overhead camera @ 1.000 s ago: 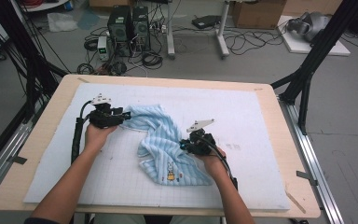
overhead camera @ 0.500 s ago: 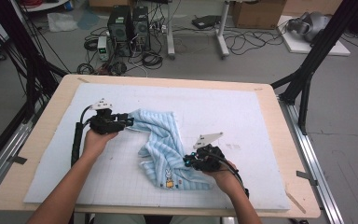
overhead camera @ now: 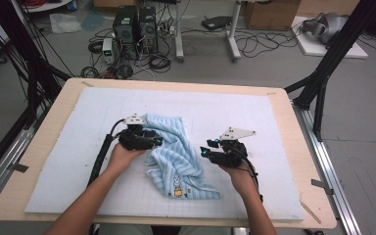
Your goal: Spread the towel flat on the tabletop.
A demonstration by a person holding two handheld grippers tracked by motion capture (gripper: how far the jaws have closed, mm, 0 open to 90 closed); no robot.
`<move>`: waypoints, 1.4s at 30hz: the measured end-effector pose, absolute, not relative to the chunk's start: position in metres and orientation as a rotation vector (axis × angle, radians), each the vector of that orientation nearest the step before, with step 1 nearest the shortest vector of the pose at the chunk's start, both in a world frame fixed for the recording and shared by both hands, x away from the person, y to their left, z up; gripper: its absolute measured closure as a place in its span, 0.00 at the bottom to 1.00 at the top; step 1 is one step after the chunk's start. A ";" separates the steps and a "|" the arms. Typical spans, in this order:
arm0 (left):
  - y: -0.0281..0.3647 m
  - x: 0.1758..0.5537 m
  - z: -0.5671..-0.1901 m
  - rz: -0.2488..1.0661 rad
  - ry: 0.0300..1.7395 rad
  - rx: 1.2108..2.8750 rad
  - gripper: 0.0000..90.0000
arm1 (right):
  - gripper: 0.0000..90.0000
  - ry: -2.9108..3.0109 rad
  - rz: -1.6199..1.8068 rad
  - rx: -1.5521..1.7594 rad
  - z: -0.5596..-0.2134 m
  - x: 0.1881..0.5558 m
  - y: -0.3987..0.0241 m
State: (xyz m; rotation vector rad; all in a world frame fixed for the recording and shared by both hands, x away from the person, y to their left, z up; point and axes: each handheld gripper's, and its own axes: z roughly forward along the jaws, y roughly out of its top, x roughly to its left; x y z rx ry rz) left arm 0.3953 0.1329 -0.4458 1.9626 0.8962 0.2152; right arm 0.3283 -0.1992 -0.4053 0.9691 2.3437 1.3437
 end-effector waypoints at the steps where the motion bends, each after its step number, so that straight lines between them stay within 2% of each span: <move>1: 0.130 0.396 -0.448 0.224 0.898 1.982 0.53 | 0.64 2.346 1.343 0.973 -0.406 0.328 -0.199; 2: 0.127 0.396 -0.449 0.234 0.894 2.007 0.59 | 0.64 2.339 1.340 0.980 -0.406 0.328 -0.199; 3: 0.125 0.396 -0.450 0.252 0.889 2.033 0.59 | 0.64 2.339 1.340 0.980 -0.406 0.328 -0.199; 4: 0.125 0.395 -0.450 0.277 0.872 2.061 0.69 | 0.63 2.332 1.338 0.979 -0.406 0.329 -0.200; 6: 0.126 0.394 -0.449 0.287 0.821 2.096 0.96 | 0.62 2.317 1.345 1.006 -0.407 0.330 -0.201; 11: 0.140 0.388 -0.441 0.290 0.830 2.134 0.96 | 0.62 2.292 1.346 1.041 -0.411 0.340 -0.203; 20: 0.184 0.374 -0.434 0.268 0.905 2.065 0.96 | 0.64 2.282 1.322 1.079 -0.416 0.355 -0.200; 27: 0.214 0.355 -0.434 0.288 0.956 1.983 0.96 | 0.64 2.305 1.285 1.057 -0.417 0.373 -0.182; 29: 0.223 0.352 -0.437 0.291 0.976 1.952 0.93 | 0.64 2.317 1.280 1.036 -0.416 0.379 -0.175; 31: 0.229 0.349 -0.439 0.319 1.014 1.898 0.76 | 0.63 2.335 1.255 1.021 -0.417 0.387 -0.166; 34: 0.235 0.346 -0.437 0.353 1.017 1.829 0.61 | 0.58 2.357 1.230 1.023 -0.420 0.402 -0.150; 37: 0.239 0.345 -0.434 0.368 0.996 1.777 0.58 | 0.56 2.358 1.211 1.045 -0.424 0.416 -0.139; 42: 0.238 0.347 -0.437 0.339 0.986 1.784 0.53 | 0.57 2.436 1.156 1.037 -0.435 0.435 -0.113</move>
